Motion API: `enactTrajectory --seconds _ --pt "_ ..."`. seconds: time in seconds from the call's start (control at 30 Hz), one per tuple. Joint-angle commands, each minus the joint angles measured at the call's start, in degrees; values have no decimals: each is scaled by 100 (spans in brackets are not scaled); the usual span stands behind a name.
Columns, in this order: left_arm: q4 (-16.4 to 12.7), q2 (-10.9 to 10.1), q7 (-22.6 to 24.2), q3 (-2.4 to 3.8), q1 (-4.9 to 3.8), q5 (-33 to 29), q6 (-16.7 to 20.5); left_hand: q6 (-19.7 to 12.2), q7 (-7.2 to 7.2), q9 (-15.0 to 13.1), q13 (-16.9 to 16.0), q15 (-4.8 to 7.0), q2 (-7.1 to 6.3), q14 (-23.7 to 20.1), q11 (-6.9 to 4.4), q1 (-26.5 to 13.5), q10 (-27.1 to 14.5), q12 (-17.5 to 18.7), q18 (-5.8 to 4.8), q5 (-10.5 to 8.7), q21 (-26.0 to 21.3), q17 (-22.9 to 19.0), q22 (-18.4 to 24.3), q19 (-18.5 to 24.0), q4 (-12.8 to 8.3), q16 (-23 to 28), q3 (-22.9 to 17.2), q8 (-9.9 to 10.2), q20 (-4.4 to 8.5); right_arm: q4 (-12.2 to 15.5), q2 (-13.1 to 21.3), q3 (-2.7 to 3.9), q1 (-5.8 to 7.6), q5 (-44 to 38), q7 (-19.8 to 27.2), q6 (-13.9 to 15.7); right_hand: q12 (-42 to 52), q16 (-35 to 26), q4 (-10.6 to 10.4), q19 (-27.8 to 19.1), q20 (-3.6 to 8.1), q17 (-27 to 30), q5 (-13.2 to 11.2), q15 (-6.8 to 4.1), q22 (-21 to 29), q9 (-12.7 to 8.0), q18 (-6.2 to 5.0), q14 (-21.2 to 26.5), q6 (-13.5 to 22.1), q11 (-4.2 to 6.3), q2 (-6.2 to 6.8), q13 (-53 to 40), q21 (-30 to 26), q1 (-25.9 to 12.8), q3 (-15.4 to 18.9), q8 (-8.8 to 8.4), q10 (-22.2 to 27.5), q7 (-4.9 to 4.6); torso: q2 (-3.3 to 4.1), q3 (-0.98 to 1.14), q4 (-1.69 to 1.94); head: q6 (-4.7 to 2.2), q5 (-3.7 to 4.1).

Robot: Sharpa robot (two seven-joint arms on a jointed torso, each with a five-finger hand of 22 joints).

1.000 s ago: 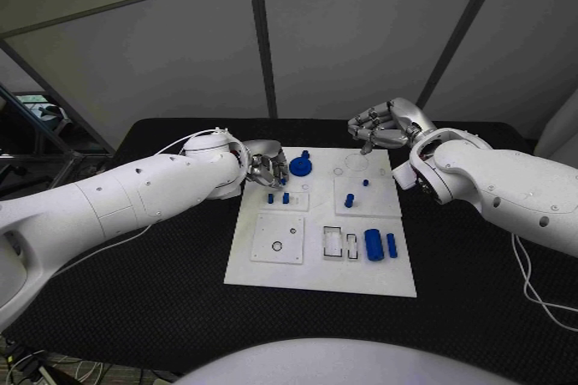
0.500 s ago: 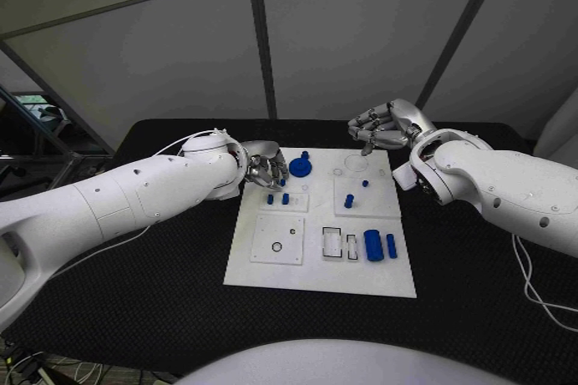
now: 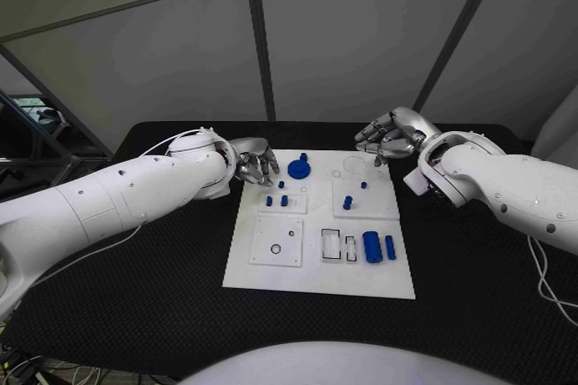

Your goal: Assemble the parts on the task board

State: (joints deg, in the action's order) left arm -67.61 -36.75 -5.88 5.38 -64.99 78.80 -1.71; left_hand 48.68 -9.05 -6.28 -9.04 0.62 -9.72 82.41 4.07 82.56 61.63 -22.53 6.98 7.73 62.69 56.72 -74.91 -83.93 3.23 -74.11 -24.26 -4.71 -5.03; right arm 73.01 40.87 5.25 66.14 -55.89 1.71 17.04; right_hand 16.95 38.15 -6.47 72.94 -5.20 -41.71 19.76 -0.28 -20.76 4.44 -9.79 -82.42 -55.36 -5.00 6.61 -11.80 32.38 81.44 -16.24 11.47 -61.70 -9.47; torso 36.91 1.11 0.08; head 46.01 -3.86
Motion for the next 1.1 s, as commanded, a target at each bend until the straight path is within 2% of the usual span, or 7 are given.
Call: enactTrajectory --seconds 0.03,0.1,0.2,0.33,0.4,0.7,1.1 --pt "-95 -140 144 68 -13 -256 327 82 38 6 -10 -5 -30 -58 -7 -56 -61 38 -238 10 -73 -50 -853 -76 8 -4 54 -31 12 45 76 2 10 -1109 -134 -379 -138 626 66 88 41 -520 -67 -33 -112 -19 -67 -180 -128 31 -11 133 168 56 -47 -71 -133 27 -4 3 -2 -18 17" --pt "-187 -278 250 102 -14 -548 558 193 27 0 -16 -20 -21 -151 11 -102 -100 50 -186 9 -417 -291 -775 8 45 122 83 -97 2 96 133 2 10 -1500 -168 -409 -260 1049 99 110 65 -877 -101 -52 -212 -29 -67 -265 -221 62 11 245 304 50 -89 -126 -246 56 -12 8 -7 -26 85" --pt "-369 -498 439 131 -16 -1169 952 380 14 -4 -51 -61 24 -352 53 -162 -136 -4 -84 7 -1114 -737 -606 200 108 372 118 -206 -28 214 231 2 9 -2153 -248 -434 -387 1557 134 190 70 -1311 -127 -71 -560 -35 -22 -361 -309 82 27 351 649 49 -136 -189 -366 93 -21 12 -4 -80 358" --pt "-540 -761 773 145 -18 -2787 1369 490 -29 39 -53 -137 73 -1211 121 -191 -355 -20 217 14 -3271 -2353 -21 930 177 1391 123 -269 -93 378 357 1 7 -2990 -455 -541 -540 2041 153 271 74 -1725 -197 -85 -1067 -44 37 -414 -365 106 80 460 1118 12 -158 -286 -444 136 -24 6 4 -140 591" --pt "-605 -881 1024 145 -19 -3938 1517 544 -70 64 -33 -176 98 -1595 176 -122 -441 -25 324 16 -4205 -2686 285 1375 153 1728 59 -300 -139 466 418 0 7 -3375 -594 -614 -587 2174 144 285 72 -1841 -237 -87 -1196 -47 55 -423 -361 109 99 489 1233 -13 -154 -319 -438 162 -27 11 3 -150 630" --pt "-1343 -1335 2006 121 43 -6648 1753 633 -125 144 25 -253 147 -2086 234 -61 -519 -101 338 6 -4680 -3133 652 1851 102 2250 25 -367 -231 669 469 -25 -66 -4286 -972 -725 -846 2480 113 259 30 -2078 -281 -22 -1479 -61 91 -410 -255 22 238 648 1509 -95 -113 -509 -221 97 -15 -10 16 -221 831" --pt "-1962 -1565 2151 112 149 -7118 1571 582 -171 221 98 -323 153 -2298 295 -80 -677 -132 335 9 -4954 -3460 954 2023 77 2532 126 -374 -294 737 339 -205 -157 -4559 -1092 -927 -970 2625 134 206 -25 -2174 -261 29 -1606 -59 92 -389 -103 -38 274 757 1639 -77 -82 -670 -75 44 -2 -13 2 -201 768"
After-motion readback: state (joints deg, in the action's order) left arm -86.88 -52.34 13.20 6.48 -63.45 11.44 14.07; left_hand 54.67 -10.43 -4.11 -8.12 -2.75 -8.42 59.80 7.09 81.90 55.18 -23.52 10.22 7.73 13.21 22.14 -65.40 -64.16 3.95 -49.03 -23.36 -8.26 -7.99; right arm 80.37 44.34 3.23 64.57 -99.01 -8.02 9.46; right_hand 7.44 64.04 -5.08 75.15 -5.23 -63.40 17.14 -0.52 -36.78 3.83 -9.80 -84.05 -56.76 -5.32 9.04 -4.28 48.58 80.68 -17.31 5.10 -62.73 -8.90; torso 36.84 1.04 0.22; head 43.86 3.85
